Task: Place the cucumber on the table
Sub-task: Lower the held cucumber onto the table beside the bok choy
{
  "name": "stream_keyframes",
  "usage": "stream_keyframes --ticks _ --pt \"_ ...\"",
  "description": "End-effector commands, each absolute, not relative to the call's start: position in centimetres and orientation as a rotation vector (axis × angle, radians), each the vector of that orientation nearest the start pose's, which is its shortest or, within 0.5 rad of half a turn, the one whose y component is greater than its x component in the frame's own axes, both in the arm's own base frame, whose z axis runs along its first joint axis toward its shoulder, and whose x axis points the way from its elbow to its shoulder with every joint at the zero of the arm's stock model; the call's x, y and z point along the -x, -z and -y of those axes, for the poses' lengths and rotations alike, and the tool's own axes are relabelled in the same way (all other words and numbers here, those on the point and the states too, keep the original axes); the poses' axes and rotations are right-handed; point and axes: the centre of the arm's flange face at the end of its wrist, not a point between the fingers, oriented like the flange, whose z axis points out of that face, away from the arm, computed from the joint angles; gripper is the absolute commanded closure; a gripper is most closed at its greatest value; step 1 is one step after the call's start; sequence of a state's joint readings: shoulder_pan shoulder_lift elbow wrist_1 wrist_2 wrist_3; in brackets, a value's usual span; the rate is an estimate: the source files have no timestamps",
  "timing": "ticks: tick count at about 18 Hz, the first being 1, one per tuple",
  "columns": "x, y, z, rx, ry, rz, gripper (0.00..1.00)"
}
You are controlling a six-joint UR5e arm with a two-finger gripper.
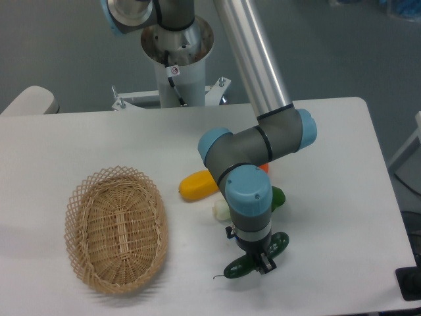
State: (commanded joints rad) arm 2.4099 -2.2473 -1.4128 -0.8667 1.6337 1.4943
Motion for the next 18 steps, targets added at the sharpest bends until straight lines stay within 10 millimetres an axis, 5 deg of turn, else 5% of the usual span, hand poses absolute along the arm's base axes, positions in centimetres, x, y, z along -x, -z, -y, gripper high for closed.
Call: stream_keyframes --ticks 8,14,16,18 --pt "43.9 -20.2 -59.0 3.025 -0.264 -0.684 0.66" --pt "43.9 -19.8 -59.0 3.03 -0.256 -0.678 0.64" --pt "43.9 -19.8 -59.1 3.027 -0.26 -0.684 0.57" --pt "44.2 -20.4 -59.3 3.02 -0.276 -0.68 0.31"
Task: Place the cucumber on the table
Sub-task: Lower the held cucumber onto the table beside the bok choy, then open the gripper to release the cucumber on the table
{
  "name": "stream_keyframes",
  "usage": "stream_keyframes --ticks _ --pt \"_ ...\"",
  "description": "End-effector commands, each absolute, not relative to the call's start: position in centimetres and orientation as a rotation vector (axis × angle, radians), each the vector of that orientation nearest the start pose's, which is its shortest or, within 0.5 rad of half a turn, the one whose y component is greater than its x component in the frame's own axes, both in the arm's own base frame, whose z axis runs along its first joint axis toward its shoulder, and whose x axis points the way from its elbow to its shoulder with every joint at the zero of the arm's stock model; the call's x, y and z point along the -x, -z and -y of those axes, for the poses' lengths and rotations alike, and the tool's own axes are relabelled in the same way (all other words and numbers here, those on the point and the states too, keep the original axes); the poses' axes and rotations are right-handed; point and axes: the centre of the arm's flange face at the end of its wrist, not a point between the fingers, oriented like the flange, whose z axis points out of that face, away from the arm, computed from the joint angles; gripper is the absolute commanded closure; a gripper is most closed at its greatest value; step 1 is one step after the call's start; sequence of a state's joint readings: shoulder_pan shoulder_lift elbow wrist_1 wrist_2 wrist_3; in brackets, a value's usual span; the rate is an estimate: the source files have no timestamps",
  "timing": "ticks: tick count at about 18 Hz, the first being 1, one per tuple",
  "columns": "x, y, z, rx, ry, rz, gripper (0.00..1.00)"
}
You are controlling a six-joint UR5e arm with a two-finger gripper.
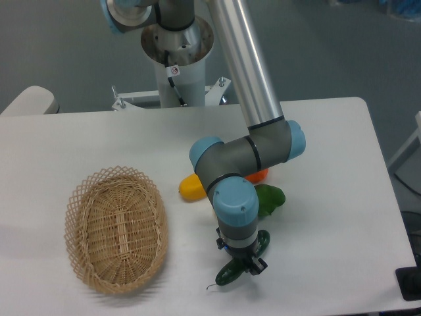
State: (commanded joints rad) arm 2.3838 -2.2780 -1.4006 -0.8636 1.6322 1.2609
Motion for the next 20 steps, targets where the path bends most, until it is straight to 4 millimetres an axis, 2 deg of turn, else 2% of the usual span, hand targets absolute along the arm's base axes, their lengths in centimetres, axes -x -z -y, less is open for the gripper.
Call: stream_keyframes --ticks 1,3,5,9,12,15,18,20 --pt "44.2 -20.6 -59.3 3.019 -0.281 -0.679 0.13" --pt "44.4 -21.3 -59.5 3.011 -0.299 -0.679 0.0" --pt "44.4 -22.2 -59.5 3.004 -0.314 -0.674 0.0" --pt "44.1 -26.8 -59.3 2.965 -0.391 -0.646 0.0" --pt "43.6 -29.0 -59.3 2.946 -0.425 -0.612 0.0" --pt "42.2 -31.4 -60.3 2.913 -0.471 -0.642 0.0" --pt "42.1 -34.8 -59.6 2.879 -0.523 -0.679 0.0" --pt "42.2 -37.1 -58.7 2.871 -0.559 -0.78 0.0"
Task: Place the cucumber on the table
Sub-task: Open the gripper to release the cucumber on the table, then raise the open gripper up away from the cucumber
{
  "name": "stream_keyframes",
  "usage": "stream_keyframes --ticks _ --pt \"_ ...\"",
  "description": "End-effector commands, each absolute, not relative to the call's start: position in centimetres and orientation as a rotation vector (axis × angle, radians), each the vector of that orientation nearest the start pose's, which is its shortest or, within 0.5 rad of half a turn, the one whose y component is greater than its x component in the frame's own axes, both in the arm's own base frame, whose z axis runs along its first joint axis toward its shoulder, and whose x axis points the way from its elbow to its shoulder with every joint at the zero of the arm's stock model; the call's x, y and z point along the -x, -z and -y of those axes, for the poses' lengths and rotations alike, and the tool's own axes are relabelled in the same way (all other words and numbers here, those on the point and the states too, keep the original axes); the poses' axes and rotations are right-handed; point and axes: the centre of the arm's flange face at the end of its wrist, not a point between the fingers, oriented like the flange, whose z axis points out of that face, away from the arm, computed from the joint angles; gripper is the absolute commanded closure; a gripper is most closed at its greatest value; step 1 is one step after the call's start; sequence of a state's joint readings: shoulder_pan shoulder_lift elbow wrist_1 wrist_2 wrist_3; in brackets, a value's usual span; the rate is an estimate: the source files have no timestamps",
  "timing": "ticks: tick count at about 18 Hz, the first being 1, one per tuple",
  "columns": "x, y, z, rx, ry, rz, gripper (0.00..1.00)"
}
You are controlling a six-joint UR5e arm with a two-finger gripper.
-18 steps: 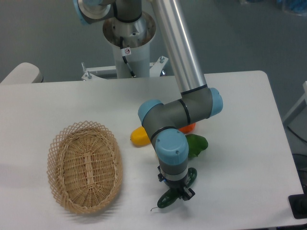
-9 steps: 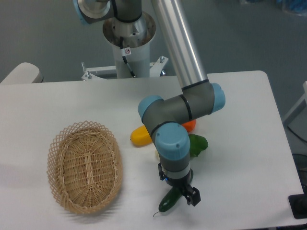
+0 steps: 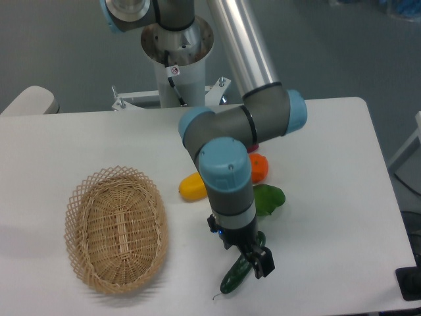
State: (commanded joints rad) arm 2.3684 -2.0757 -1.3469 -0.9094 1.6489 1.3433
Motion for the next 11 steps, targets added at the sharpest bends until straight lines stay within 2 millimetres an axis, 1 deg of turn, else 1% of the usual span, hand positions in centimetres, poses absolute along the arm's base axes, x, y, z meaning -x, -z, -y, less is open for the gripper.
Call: stream_keyframes --ticks 2,4,5,7,9,11 --pt "44.2 -38.7 -56.3 2.909 -0.555 -0.87 0.0" --pt "45.5 -39.7 -54.9 2.897 -0.549 -0.998 0.0" --pt "46.4 -40.0 -53.9 2.889 -0.543 -1.054 0.0" --pt "47.4 -40.4 -52.2 2.873 -0.52 -1.18 0.0" --pt "48.5 -40.5 -50.5 2.858 -0.494 -1.241 0.0" --pt "49.3 -40.6 -49.2 2.824 -0.459 -1.258 0.0"
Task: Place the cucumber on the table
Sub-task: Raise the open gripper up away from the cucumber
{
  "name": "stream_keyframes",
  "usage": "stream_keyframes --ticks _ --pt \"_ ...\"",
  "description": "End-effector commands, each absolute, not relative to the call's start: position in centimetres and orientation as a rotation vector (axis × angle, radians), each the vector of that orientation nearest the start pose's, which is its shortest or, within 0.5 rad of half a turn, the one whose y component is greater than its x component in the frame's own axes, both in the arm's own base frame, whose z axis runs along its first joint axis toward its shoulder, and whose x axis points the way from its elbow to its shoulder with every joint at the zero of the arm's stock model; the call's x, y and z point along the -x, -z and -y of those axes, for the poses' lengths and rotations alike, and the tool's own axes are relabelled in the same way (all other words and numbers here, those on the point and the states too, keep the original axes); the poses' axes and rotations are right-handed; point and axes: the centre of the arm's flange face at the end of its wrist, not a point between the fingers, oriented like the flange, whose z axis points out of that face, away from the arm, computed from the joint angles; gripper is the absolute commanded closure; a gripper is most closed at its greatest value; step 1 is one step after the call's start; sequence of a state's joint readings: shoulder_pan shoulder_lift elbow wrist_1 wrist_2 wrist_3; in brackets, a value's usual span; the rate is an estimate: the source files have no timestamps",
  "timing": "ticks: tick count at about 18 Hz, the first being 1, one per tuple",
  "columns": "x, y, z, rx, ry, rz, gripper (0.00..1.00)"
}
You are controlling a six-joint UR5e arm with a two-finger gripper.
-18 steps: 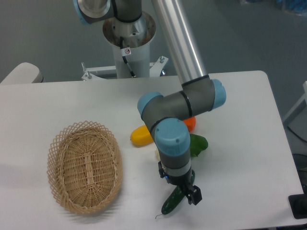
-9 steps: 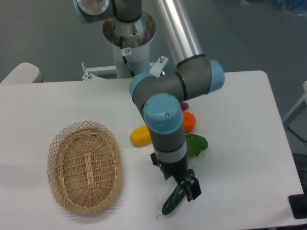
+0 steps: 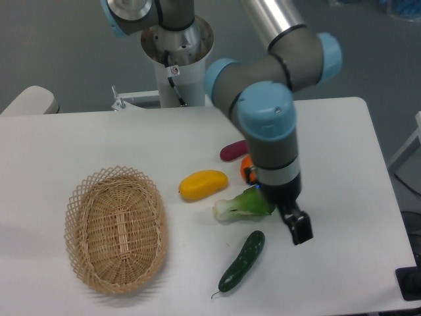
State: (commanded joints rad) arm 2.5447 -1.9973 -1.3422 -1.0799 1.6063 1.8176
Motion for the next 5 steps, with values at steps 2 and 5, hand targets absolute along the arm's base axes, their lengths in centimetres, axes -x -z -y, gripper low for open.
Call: stream_keyframes --ticks 2,5 --pt "49.16 -40.79 -48.75 2.813 -0.454 -1.254 0.0" --pt "49.12 -40.65 -48.75 2.811 -0.45 -1.254 0.0"
